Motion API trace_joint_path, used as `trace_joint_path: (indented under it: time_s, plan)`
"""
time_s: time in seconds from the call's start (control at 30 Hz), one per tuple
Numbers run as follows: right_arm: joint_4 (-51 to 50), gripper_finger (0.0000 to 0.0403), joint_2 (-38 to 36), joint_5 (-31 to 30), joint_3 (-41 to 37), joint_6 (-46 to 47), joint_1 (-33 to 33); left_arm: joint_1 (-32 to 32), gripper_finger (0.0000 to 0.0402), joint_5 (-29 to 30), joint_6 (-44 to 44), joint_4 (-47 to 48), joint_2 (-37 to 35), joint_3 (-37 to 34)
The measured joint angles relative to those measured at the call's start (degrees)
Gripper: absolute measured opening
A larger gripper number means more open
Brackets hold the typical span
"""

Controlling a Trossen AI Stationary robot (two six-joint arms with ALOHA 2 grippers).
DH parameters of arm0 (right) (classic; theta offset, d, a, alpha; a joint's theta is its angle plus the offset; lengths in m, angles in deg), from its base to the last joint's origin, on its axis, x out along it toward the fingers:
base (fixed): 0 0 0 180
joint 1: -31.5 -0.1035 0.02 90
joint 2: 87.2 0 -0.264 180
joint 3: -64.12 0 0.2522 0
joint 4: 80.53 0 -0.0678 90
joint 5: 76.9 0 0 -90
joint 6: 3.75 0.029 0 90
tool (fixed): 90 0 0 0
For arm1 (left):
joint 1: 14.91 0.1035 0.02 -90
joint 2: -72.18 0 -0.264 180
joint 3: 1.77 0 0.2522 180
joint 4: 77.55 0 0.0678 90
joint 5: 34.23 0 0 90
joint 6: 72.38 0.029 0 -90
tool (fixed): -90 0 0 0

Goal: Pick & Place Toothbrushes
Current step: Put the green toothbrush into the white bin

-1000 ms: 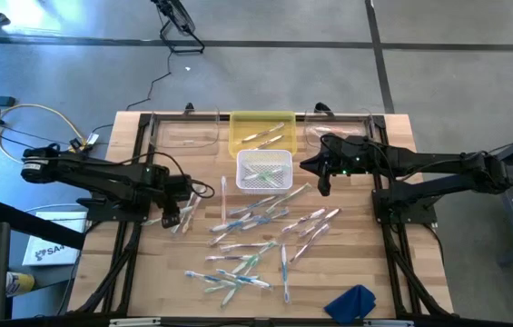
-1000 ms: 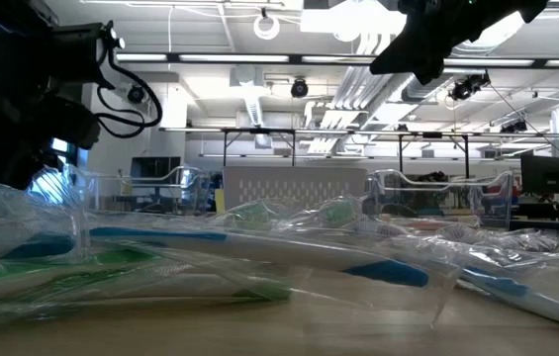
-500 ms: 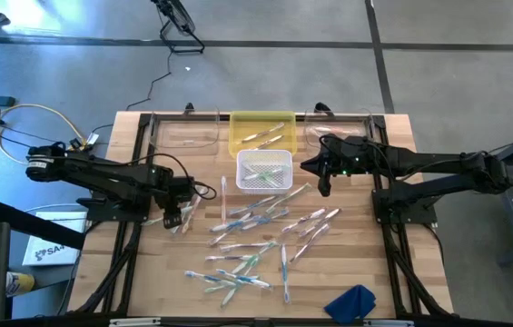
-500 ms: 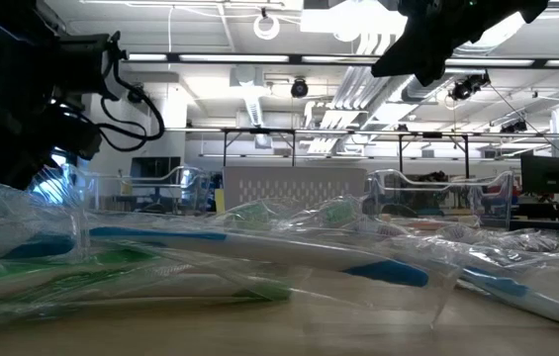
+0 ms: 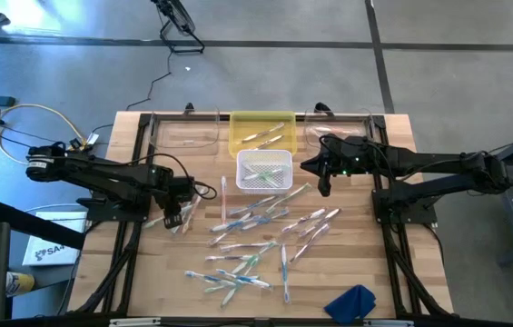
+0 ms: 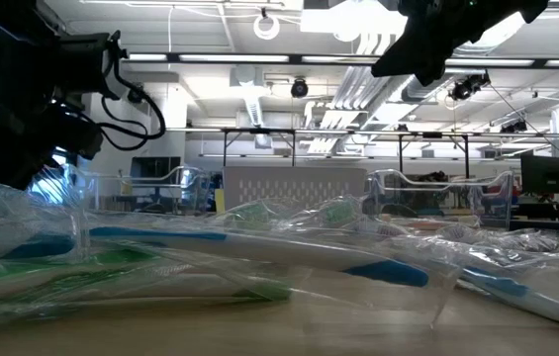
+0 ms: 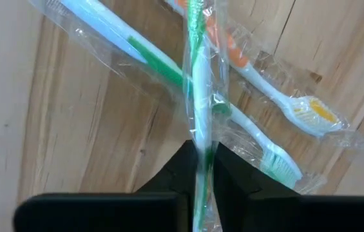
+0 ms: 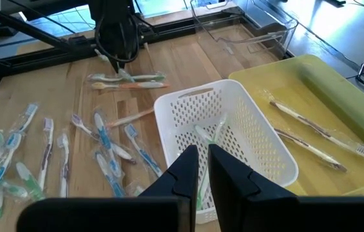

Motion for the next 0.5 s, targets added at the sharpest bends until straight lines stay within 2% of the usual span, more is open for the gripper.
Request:
trace_joint_path:
  time_s: [0.3,0.5]
  plan:
    - [0.0,0.0028,0.0,0.0,0.0,-0.01,-0.01,0.0,0.0021,0.48,0.17,-2.21,-0.04,0.56]
    - [0.0,0.0028,0.0,-0.01,0.0,-0.01,0.01,0.02,0.0021,1.49,2.37,-0.7,-0.07,4.31]
